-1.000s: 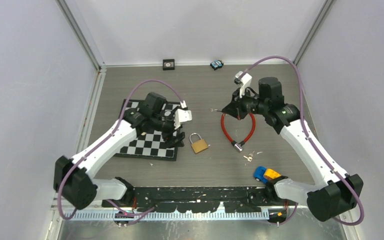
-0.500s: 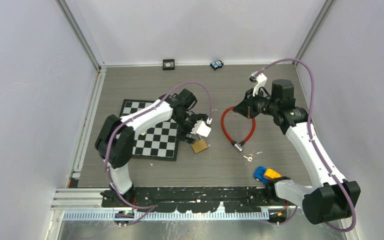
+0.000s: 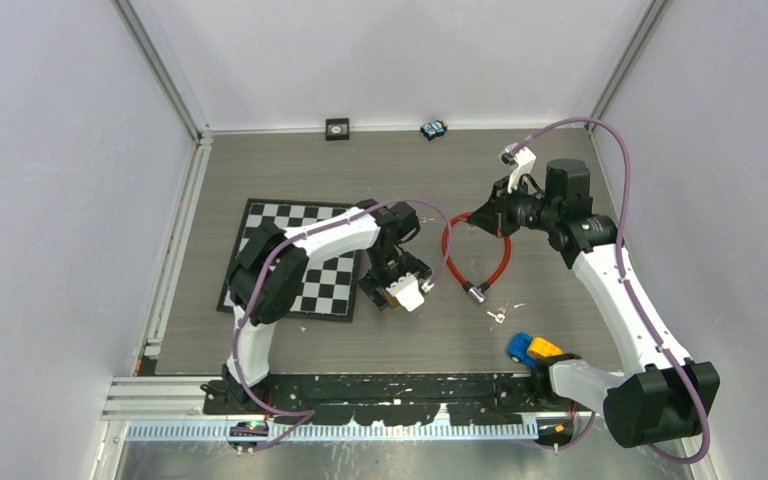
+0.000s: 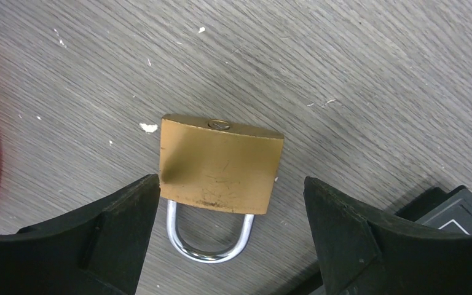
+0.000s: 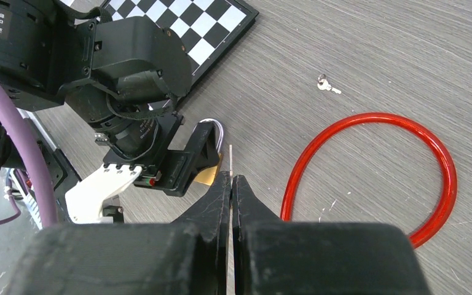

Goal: Unlock with the key

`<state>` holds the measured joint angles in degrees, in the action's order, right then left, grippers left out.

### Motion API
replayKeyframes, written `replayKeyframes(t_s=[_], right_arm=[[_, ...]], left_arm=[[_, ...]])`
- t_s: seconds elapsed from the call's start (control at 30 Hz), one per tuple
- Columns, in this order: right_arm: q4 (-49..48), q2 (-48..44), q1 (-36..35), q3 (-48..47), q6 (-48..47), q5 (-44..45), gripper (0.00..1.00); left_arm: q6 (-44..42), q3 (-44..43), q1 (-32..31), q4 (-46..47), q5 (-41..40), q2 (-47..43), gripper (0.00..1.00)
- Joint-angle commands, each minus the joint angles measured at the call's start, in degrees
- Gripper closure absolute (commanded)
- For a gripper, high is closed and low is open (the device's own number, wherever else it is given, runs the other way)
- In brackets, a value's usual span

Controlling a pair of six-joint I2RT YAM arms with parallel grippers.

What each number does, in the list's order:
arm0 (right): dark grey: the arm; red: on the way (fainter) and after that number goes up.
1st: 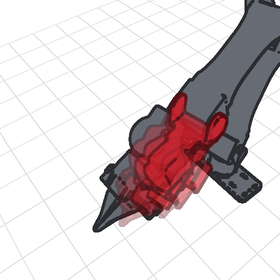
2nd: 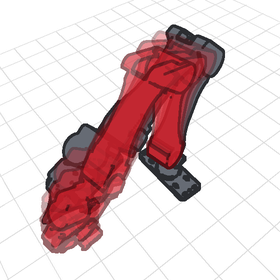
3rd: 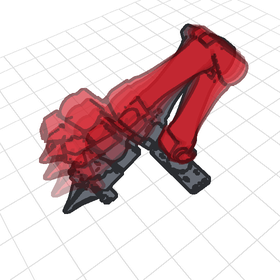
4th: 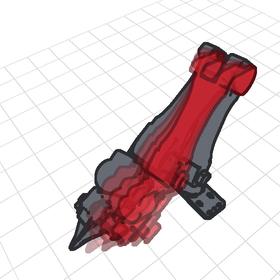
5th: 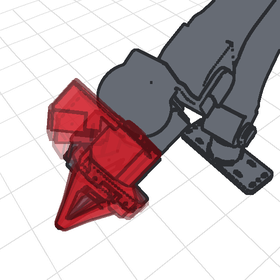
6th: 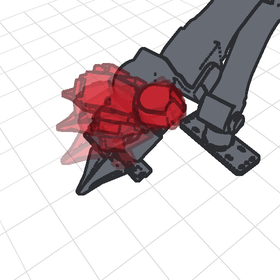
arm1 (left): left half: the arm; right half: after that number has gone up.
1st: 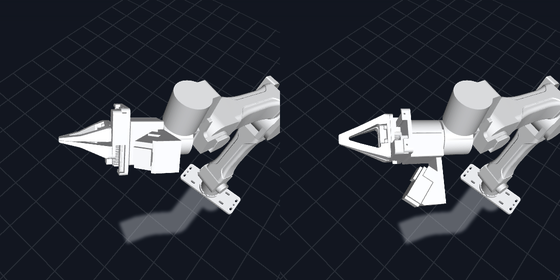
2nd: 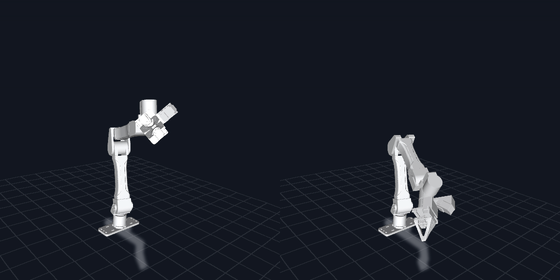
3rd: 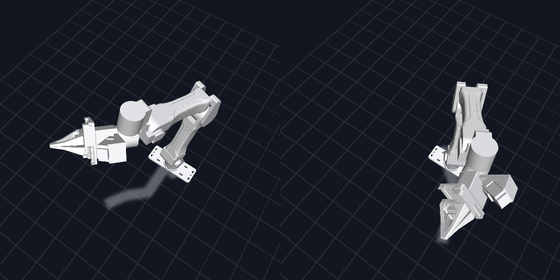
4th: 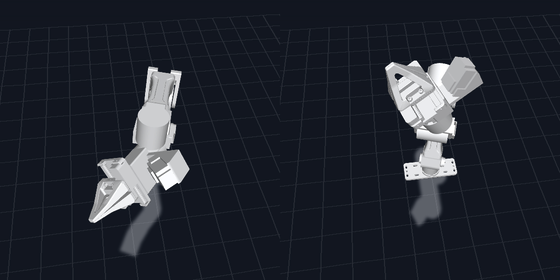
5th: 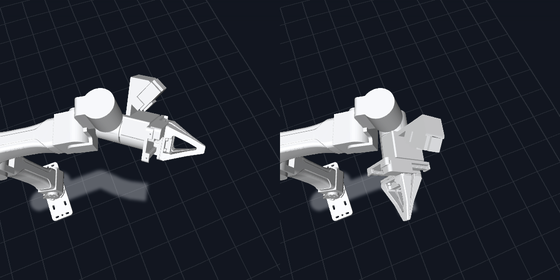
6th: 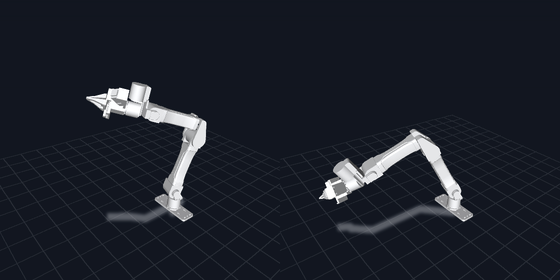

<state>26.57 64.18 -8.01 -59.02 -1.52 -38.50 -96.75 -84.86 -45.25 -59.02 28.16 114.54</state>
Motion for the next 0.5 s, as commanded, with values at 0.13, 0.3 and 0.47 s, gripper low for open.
replayKeyframes(t_s=[0.13,0.3,0.47], right_arm=[[-2.02,0.22,0.45,0.05,0.54,-2.07,0.99],[-1.99,-0.06,0.52,0.05,0.55,-2.31,0.99],[-1.91,-0.37,0.53,0.05,0.55,-2.79,0.99]], left_arm=[[-4.96,-3.07,-1.78,-1.74,-3.02,2.46,0.1],[-6.95,-5.75,-2.47,-3.72,-5.85,4.8,0.14],[-6.3,-7.25,-2.54,-5.26,-5.74,6.18,0.25]])
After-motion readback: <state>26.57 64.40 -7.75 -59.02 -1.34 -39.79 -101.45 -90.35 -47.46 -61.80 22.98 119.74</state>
